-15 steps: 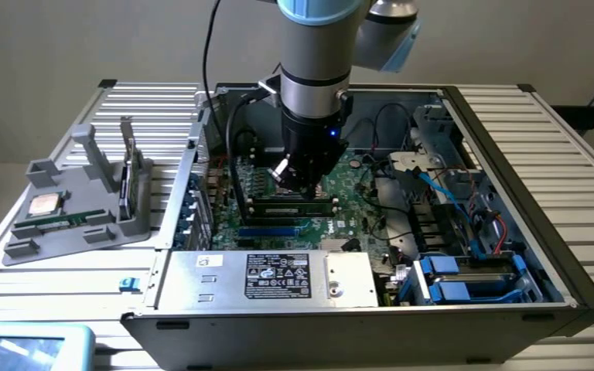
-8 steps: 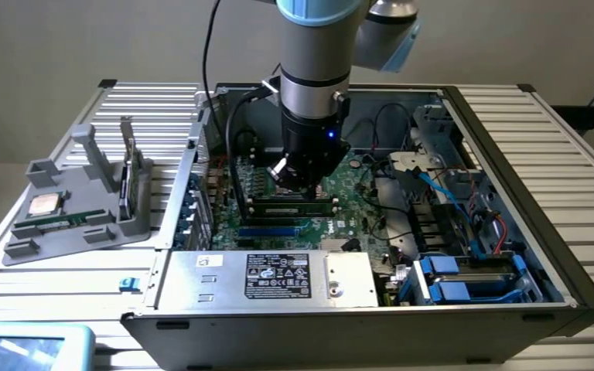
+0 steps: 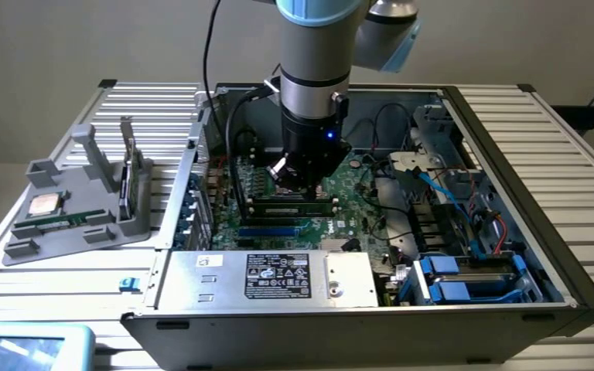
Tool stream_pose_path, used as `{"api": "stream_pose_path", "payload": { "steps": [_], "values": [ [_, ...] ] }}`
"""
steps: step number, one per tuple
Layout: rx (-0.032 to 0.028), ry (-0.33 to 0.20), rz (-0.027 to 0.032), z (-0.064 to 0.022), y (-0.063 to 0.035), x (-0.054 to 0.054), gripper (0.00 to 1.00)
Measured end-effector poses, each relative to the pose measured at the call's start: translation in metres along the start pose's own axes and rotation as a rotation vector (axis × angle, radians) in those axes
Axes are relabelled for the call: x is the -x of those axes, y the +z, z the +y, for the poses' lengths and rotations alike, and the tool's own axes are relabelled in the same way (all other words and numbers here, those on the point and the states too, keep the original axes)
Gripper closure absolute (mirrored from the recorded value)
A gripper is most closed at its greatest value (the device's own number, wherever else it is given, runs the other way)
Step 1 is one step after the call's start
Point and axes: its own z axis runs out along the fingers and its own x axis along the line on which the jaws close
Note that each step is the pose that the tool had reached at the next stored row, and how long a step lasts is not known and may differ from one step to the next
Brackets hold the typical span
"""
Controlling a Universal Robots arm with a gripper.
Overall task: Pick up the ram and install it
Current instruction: 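Press down the ram until it locks into place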
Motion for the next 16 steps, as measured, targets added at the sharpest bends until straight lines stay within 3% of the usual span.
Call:
{"api": "stream_pose_path", "payload": {
  "steps": [16],
  "values": [
    [-0.0059, 0.152, 0.0015, 0.0, 0.0012, -0.0001, 0.91]
  ]
}}
